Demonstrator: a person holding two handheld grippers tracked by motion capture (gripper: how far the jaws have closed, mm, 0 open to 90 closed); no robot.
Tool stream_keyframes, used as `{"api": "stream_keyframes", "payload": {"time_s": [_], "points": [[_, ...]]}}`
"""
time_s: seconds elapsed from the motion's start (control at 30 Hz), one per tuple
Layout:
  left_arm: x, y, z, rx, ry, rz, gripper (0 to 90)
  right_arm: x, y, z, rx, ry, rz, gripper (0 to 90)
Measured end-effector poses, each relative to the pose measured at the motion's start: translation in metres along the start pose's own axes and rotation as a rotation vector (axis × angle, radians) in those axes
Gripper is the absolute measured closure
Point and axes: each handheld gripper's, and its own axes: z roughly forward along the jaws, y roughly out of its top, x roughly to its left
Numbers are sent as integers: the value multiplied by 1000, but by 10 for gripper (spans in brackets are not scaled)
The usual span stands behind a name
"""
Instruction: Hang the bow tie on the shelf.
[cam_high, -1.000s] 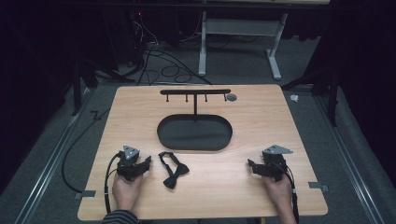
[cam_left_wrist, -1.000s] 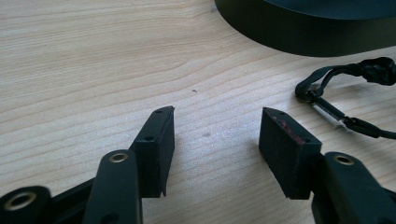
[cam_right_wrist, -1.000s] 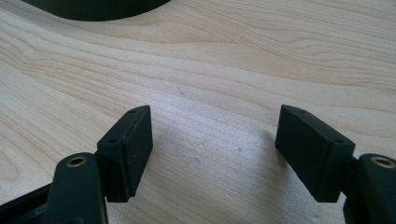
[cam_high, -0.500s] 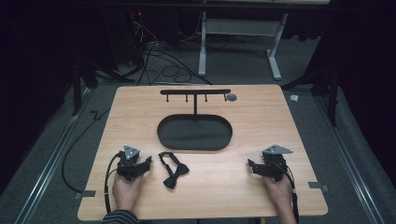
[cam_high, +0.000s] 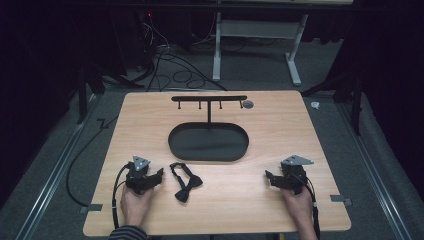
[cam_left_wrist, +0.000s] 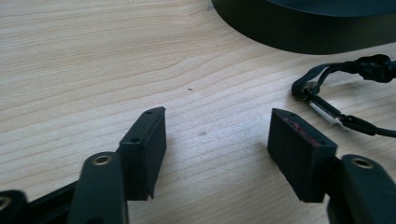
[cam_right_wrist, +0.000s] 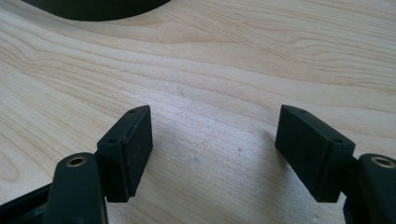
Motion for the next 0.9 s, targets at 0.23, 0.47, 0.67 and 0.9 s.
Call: {"api": "stream_keyframes", "payload": {"time_s": [0.23, 0.47, 0.67, 0.9], "points": [[-1, -1, -2, -2, 13, -9, 389, 0, 0, 0, 0, 1, 1, 287], [1, 0, -8, -9, -4, -34, 414, 0, 0, 0, -1, 2, 0, 286], [-2, 1, -15, -29, -37, -42, 450, 0, 0, 0, -2, 3, 1, 286], [-10, 6, -20, -35, -80, -43, 474, 0, 0, 0, 0, 1, 1, 286]]}}
